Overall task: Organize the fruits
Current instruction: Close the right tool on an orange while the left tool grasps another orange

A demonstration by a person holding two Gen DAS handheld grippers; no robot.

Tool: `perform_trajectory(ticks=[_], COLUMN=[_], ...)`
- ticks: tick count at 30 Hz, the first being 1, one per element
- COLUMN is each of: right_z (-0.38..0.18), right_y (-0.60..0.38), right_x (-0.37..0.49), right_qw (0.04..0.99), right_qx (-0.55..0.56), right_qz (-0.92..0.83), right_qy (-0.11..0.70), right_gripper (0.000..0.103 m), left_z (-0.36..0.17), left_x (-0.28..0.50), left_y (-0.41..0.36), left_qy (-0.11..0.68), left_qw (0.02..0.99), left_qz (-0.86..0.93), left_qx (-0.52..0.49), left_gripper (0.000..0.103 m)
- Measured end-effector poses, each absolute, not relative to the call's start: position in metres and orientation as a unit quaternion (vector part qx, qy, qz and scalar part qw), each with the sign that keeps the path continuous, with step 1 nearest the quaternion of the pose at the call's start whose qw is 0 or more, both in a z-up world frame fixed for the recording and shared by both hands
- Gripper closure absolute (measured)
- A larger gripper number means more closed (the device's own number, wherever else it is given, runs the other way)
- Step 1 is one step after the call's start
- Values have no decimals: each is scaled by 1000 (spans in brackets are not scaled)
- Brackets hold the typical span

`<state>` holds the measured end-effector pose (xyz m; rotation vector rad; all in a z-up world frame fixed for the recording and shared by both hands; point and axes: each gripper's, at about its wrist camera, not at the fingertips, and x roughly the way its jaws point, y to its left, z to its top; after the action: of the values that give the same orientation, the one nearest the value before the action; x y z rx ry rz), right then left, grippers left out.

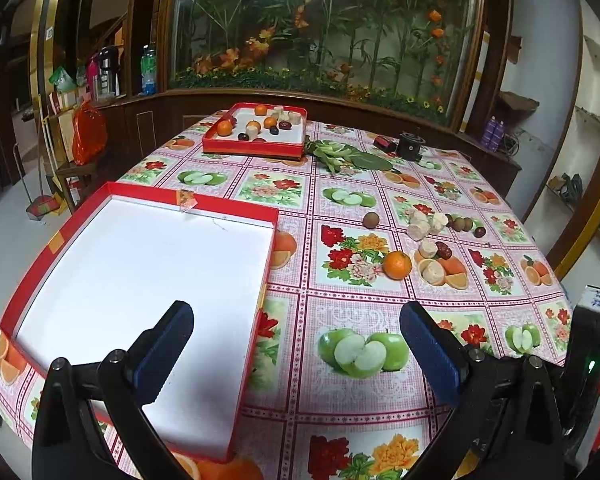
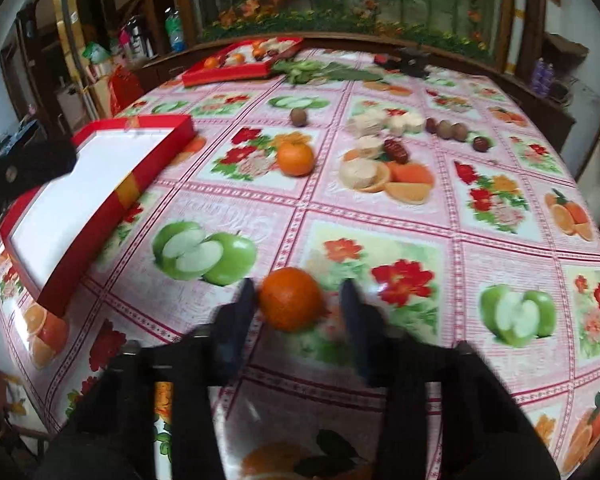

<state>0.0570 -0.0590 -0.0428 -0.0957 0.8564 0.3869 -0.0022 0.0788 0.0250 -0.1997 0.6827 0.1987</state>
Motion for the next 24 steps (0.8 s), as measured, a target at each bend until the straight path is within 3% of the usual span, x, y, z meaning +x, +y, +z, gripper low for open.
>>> perform_trajectory(ticks=[11,14,16,18,24], right_z=[-38,-39,-38,-36,-38], right_y=[-107,-124,-132,-138,-139], right_x=[56,57,59,59,63], right_qw=[901,903,904,906,904], right_qx=[-14,2,12,20,27], right_qz=[161,154,153,153,162], right_qy=[402,401,399,395,394], right_gripper=[68,68,69,69,69], left_z=[3,-15,-29,-44,-42], left_x=[79,106,121,133,136], left_y=[14,0,0,7,2], left_qy=[380,405,432,459,440], left_qw=[923,913,901,886,896], left_qz=[42,37,38,40,28], left_qx=[-34,-19,-24,-45,-40], left_gripper=[1,17,50,63,72])
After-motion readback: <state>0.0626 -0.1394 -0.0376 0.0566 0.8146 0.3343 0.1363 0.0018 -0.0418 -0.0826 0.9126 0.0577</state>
